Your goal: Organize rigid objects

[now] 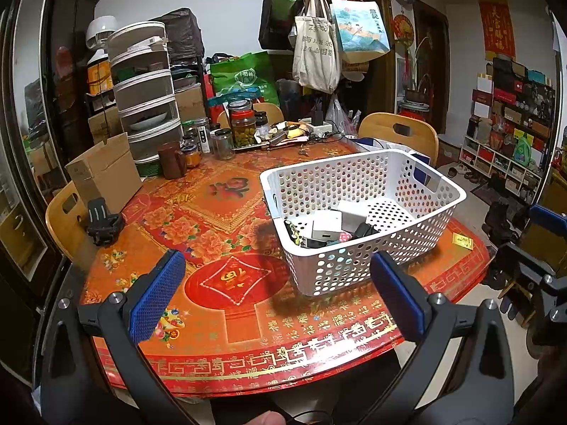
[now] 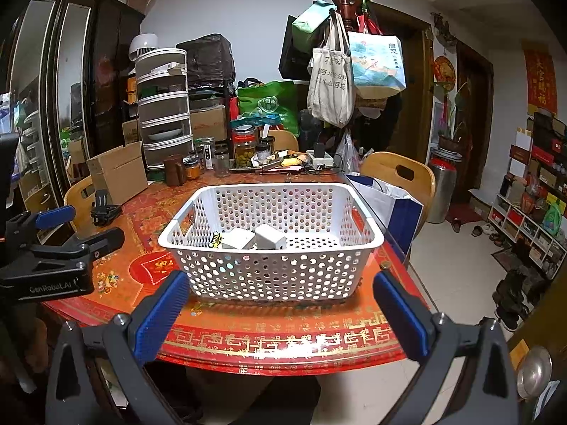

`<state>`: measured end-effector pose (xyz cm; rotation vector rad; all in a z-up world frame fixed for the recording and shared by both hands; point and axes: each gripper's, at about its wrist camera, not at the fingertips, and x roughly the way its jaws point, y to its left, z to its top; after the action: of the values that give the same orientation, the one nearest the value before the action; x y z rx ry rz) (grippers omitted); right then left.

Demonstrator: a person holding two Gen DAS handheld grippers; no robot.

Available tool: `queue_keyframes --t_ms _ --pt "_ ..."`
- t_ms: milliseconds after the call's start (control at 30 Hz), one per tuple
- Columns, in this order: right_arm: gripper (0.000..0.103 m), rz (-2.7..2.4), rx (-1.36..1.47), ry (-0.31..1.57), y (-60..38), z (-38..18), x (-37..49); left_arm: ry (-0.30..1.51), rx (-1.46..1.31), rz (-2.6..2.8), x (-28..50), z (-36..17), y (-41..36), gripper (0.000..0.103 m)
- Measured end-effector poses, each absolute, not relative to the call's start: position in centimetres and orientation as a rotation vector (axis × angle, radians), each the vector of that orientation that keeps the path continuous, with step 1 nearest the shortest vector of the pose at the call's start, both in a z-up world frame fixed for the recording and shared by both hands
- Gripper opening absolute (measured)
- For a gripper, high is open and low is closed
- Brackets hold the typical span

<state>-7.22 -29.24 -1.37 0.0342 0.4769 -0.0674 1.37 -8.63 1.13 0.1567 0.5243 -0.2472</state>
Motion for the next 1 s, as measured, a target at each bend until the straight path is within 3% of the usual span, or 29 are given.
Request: queue_keyframes --t_ms 1000 --pt "0.103 -0.063 0.021 0.476 -28.74 -1.09 -7.16 0.524 0.166 -0.263 0.51 1.18 -9.40 0.103"
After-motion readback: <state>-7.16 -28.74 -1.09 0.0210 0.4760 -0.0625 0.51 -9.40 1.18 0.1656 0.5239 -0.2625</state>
